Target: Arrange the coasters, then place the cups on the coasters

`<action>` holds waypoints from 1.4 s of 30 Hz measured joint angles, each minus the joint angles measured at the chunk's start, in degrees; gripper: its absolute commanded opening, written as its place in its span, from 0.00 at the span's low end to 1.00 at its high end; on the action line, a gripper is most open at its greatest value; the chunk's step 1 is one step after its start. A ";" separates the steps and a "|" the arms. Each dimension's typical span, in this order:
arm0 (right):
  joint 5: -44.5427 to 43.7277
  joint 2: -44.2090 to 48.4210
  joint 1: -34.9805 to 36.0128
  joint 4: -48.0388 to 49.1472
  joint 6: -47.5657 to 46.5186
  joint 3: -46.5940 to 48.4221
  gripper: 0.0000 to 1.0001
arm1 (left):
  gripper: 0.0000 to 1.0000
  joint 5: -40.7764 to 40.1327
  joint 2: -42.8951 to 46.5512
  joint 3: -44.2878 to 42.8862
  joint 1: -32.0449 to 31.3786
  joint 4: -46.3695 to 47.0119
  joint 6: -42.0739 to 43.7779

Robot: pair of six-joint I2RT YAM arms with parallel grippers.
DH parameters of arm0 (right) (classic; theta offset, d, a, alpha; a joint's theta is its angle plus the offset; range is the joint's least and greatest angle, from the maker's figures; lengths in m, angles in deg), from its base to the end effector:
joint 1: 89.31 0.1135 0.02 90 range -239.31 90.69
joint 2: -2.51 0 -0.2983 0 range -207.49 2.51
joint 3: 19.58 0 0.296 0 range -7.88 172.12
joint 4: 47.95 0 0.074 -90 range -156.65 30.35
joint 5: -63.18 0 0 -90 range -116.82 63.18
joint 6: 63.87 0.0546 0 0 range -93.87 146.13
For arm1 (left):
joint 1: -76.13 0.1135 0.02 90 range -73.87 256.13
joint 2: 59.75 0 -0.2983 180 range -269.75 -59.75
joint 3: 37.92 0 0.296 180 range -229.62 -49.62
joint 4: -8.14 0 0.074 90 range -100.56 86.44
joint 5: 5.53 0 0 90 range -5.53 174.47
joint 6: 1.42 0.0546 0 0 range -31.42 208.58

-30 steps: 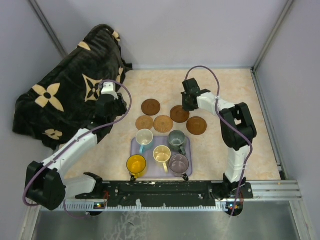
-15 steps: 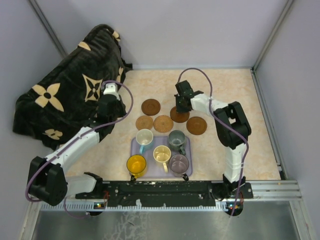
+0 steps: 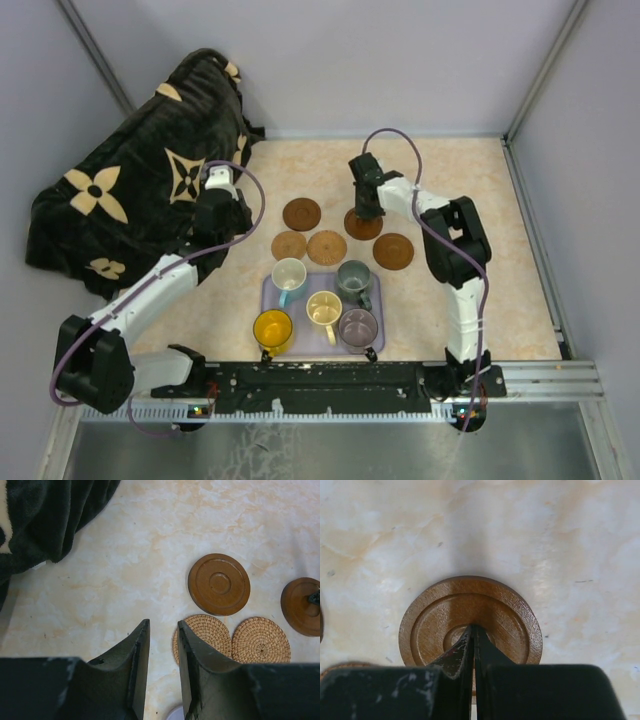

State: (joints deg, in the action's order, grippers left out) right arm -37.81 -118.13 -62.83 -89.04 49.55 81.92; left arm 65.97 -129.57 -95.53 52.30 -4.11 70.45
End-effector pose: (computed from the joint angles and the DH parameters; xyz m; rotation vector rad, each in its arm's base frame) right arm 0.4656 0.2203 0.1623 -0.0030 2.5922 0.0645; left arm 0.3005 -0.1138 0.2788 -0.1081 1.9746 -0.1542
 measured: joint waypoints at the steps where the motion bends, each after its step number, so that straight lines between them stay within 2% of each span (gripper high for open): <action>1: -0.37 -0.26 -0.52 -0.37 0.31 0.39 0.00 | 0.35 0.00 0.04 0.00 0.00 0.00 0.00; 19: -5.84 -0.50 -18.91 -0.55 3.26 0.63 0.00 | 0.34 1.07 0.39 0.22 0.22 -0.07 0.09; 34: -7.15 0.48 -21.35 -1.42 3.43 -0.39 0.00 | 0.33 11.74 -8.76 -0.94 0.22 0.74 2.45; 40: -4.72 4.00 -21.22 -2.58 1.64 -0.87 0.22 | 0.37 14.03 -10.67 -1.31 0.22 3.37 3.23; 42: -4.02 6.78 -20.65 -2.56 1.01 -0.87 0.27 | 0.38 14.53 -11.19 -1.31 0.22 3.80 3.34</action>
State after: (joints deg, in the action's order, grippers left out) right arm -41.83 -111.36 -83.49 -91.59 50.56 81.04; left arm 80.50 -140.76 -96.84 52.52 -0.31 73.80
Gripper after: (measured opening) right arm 0.206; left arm 0.361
